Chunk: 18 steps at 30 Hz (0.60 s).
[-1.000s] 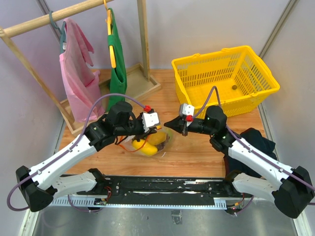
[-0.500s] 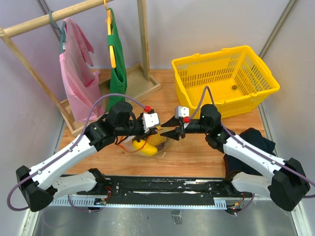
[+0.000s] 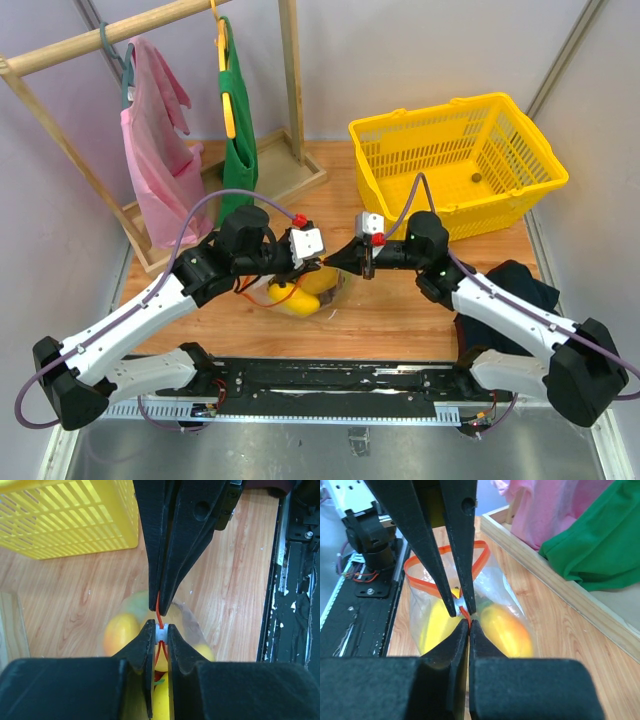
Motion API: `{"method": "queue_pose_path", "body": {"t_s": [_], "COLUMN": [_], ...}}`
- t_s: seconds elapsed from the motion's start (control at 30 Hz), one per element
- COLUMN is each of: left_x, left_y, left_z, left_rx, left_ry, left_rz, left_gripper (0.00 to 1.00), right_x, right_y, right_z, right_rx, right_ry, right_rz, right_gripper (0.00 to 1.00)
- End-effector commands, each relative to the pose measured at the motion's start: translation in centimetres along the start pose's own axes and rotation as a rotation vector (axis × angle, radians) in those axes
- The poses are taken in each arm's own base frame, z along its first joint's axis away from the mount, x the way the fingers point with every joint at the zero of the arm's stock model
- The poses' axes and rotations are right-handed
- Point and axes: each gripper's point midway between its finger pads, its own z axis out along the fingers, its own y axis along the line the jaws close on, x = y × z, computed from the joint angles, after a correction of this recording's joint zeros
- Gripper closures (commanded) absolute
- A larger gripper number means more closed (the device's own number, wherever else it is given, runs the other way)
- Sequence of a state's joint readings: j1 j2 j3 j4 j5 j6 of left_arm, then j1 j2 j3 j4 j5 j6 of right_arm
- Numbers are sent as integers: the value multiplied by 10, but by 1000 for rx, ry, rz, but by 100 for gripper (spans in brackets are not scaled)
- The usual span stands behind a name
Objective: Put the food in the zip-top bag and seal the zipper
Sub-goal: Zip the zipper food storage bag at the center of the board.
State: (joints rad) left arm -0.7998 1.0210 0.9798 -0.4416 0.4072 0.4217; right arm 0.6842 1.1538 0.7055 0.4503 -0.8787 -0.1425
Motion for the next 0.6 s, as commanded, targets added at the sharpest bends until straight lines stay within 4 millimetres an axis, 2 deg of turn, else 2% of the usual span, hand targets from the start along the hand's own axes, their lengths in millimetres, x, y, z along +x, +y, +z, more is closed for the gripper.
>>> {"method": "queue_pose_path", "body": {"t_s": [0.0,0.47,0.57], "left_x": [-9,-10,-10], "left_y": [0,8,9], "left_z": [-4,-12,-14], "left_rx": [0,-59,-67], "left_ry": [-24,-20,-24], "left_rz": [8,16,16], "left_gripper": [100,99,100], "right_x": [-21,-21,-22], "right_y": [-32,-63,-59], "right_z": [-15,-67,-69], "right_rx": [224,593,587], "right_ry": [-30,-5,-6], "right_rz": [-57,-53,-59], "right_gripper": [100,99,99]}}
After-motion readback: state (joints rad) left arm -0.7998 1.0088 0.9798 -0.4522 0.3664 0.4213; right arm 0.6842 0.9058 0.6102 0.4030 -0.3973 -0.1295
